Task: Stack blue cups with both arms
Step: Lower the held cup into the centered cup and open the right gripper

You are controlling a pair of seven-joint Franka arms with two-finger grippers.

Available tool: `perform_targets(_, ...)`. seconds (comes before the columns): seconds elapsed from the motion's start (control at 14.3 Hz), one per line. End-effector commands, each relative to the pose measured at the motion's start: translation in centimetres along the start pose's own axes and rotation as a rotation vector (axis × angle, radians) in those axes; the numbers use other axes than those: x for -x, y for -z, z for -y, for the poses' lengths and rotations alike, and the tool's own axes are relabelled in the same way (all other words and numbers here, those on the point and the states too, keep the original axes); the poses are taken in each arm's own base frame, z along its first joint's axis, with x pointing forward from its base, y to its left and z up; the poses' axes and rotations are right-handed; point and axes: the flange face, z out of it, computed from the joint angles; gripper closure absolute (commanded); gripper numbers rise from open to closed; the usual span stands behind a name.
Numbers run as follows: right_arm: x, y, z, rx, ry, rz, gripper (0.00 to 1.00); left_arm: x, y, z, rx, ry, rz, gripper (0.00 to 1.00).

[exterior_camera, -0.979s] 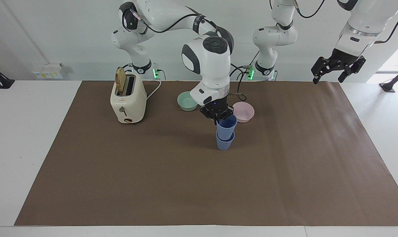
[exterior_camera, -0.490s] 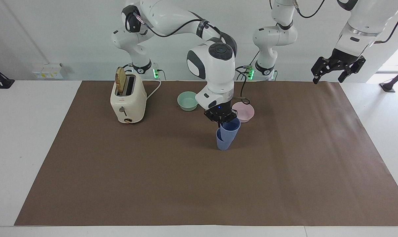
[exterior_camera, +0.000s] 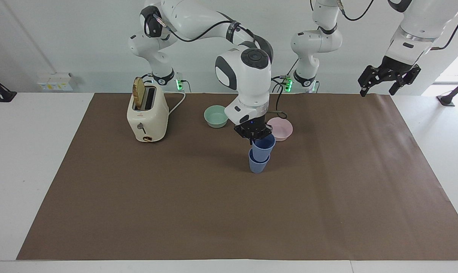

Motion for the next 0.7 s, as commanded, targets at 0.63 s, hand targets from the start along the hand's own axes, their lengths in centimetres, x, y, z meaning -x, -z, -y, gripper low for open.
perform_targets(0.63,-0.41,0.11,0.09,-0.034,-0.023,-0.017,1.0,0.38,0.19,0.31,-0.009,-0.001,0.007,0.0)
